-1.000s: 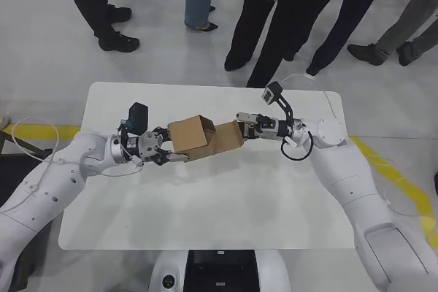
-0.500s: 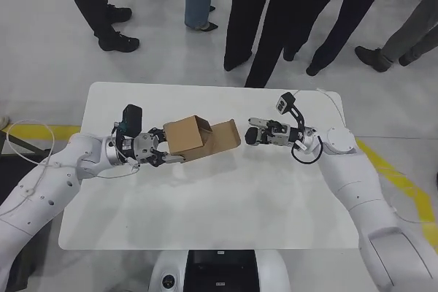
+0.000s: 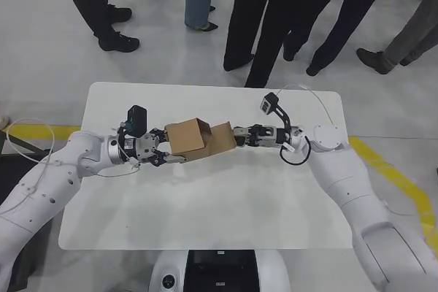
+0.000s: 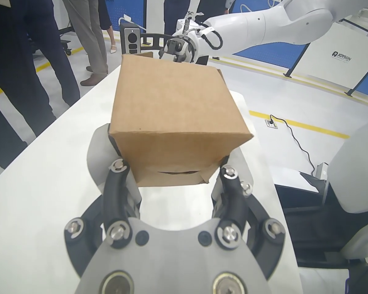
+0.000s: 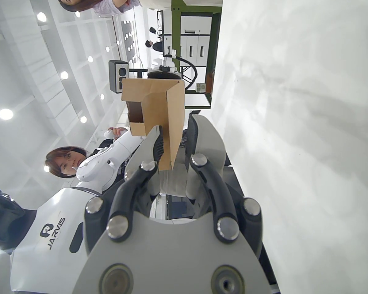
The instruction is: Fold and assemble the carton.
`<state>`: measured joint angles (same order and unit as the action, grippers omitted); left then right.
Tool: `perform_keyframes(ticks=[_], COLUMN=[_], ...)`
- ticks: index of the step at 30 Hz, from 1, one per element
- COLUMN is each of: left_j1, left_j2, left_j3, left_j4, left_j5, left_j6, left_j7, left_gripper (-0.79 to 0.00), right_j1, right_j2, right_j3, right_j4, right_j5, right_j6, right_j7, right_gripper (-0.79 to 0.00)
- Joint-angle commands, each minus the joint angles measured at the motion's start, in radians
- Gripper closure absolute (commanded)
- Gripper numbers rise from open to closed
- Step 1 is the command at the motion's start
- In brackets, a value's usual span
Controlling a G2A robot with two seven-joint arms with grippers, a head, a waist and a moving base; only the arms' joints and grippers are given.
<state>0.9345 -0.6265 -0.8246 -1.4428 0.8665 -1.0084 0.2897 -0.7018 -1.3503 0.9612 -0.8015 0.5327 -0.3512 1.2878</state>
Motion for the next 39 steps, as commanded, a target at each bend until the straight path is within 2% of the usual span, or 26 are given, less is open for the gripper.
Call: perform_keyframes(ticks=[1, 10, 20, 24, 28, 39], left_j1=[0.0, 0.006, 0.029, 0.034, 0.032, 0.038], left_j2=[-0.004, -0.021, -0.032, -0.039, -0.047, -0.059], left_j3=[-0.003, -0.022, -0.055, -0.054, -0.05, -0.055], left_j4=[0.003, 0.001, 0.004, -0.002, -0.011, -0.03], left_j5=[-0.002, -0.01, -0.003, -0.002, -0.003, -0.002], left_j6=[0.004, 0.006, -0.004, -0.004, -0.004, -0.004], left_j7=[-0.014, -0.063, -0.073, -0.09, -0.108, -0.131], left_gripper=[-0.536, -0.526, -0.536, -0.536, -0.536, -0.536], right_j1=[0.001, 0.001, -0.012, -0.036, -0.047, -0.023], right_j2=[0.0, -0.002, 0.025, 0.031, 0.027, 0.005], right_j3=[-0.003, -0.011, 0.061, 0.081, 0.06, -0.008], right_j4=[-0.01, -0.062, -0.075, -0.144, -0.187, -0.194], right_j5=[-0.011, -0.033, -0.09, -0.065, -0.066, -0.109], right_j6=[0.002, 0.01, -0.071, -0.113, -0.103, -0.109], right_j7=[-0.002, -0.014, -0.109, -0.09, -0.089, -0.129], right_gripper=[-0.117, -0.089, -0.274, -0.234, -0.231, -0.206])
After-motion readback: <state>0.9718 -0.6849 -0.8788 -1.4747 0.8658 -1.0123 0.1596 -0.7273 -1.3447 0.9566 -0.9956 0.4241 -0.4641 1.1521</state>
